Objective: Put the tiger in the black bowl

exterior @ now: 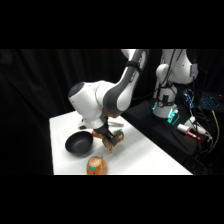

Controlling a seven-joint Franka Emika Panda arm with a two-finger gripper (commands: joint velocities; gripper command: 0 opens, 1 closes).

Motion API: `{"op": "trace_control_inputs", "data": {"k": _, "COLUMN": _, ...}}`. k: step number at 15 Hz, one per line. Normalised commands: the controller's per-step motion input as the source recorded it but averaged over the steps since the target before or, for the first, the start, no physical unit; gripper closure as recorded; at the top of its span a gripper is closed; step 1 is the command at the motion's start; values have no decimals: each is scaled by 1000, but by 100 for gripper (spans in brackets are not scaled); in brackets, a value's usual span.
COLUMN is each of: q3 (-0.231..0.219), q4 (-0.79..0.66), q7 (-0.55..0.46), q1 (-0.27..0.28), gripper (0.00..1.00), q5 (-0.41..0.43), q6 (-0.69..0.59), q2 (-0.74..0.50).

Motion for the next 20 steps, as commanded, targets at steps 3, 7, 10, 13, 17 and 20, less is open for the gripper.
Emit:
{"op": "trace_control_inputs", "data": {"k": 3, "q3": -79, "q4": 277, "q7": -21, "q1": -59, "gripper": 96, "q5": -25, "q6": -77, "q2": -48}}
{"op": "trace_control_inputs", "data": {"k": 7, "q3": -87, "q4": 465, "q7": 50, "q1": -62, "gripper": 97, "q5": -71, "q6": -62, "q2": 153}}
{"op": "trace_control_inputs", "data": {"k": 10, "q3": -57, "q4": 561, "q7": 104, "q1": -50, "gripper": 96, "q5": -89, "q6": -40, "q2": 287}}
{"op": "trace_control_inputs", "data": {"k": 13, "q3": -31, "q4": 625, "q7": 127, "q1": -38, "gripper": 97, "q5": -82, "q6": 35, "q2": 443}}
{"op": "trace_control_inputs", "data": {"k": 17, "q3": -24, "q4": 616, "q7": 137, "q1": -25, "gripper": 97, "q5": -78, "q6": 51, "q2": 537}}
{"op": "trace_control_inputs", "data": {"k": 20, "q3": -63, "q4": 502, "q7": 175, "q1": 18, "gripper": 71, "q5": -134, "q6": 109, "q2": 443}}
